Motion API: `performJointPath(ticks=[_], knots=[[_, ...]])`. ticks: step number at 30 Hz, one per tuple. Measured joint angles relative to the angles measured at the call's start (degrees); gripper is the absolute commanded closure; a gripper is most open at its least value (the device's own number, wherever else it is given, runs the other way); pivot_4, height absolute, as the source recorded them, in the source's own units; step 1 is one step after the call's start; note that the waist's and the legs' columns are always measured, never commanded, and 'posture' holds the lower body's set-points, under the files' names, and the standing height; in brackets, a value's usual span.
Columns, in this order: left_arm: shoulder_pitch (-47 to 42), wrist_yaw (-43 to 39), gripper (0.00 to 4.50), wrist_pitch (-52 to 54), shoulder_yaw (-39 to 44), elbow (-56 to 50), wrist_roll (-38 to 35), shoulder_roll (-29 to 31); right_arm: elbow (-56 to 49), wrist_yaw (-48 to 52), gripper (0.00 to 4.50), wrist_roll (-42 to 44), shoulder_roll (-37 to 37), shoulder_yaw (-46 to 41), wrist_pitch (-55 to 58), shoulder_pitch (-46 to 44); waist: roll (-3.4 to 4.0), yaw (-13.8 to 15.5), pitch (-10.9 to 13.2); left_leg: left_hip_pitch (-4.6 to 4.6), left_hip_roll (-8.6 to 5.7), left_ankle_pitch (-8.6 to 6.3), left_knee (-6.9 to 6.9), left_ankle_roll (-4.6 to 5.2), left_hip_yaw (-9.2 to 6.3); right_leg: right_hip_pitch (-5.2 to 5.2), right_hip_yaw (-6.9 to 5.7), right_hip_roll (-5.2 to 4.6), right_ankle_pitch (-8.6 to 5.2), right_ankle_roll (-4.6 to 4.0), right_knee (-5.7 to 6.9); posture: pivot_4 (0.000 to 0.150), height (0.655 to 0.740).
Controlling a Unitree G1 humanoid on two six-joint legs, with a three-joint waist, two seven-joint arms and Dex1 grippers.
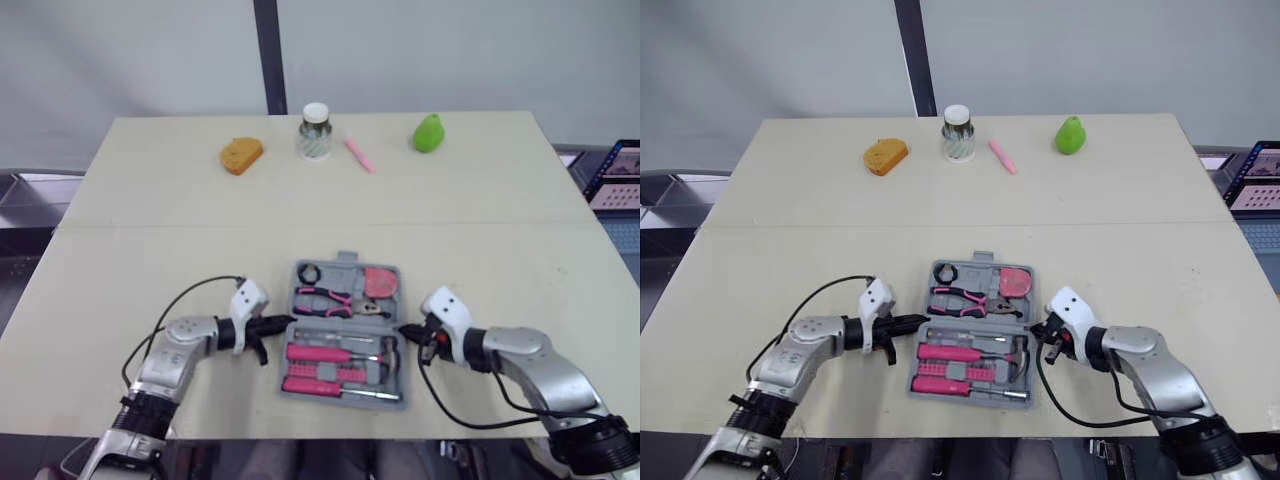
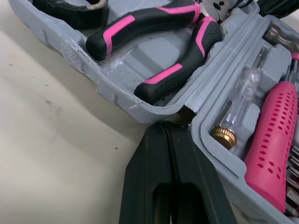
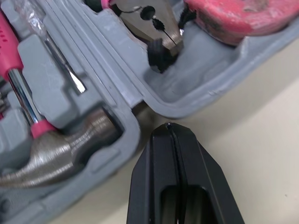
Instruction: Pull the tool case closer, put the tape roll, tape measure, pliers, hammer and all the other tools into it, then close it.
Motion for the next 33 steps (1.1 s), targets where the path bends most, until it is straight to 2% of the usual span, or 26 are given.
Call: performJointPath(ticks=[8,24,33], knots=[[0.8,0.1,4.5,0.5,0.1,-1.0,0.0,0.1,-0.9,0.0,4.48,-0.4,0.0,0.4,0.5,0.2,0.0,0.0,0.0,0.0,0.01,0.0,-0.02,0.0,0.01,-0.02,0.01,0.0,0.0,0.0,0.0,0.15,0.74],[11.0,0.8,4.5,6.3,0.8,-13.5,-0.8,1.9,-4.7,0.1,4.48,-0.4,-0.8,0.4,1.0,3.8,-0.01,0.0,0.0,0.02,0.03,-0.09,-0.01,0.07,0.13,-0.03,0.1,0.0,0.0,0.0,-0.04,0.15,0.74],[12.0,1.1,4.5,6.8,0.9,-14.5,-1.2,2.1,-7.1,0.4,4.48,0.1,-1.8,0.3,1.4,6.3,-0.01,0.0,0.0,0.02,0.03,-0.1,0.0,0.08,0.15,-0.03,0.1,0.0,0.0,0.0,-0.04,0.15,0.74]])
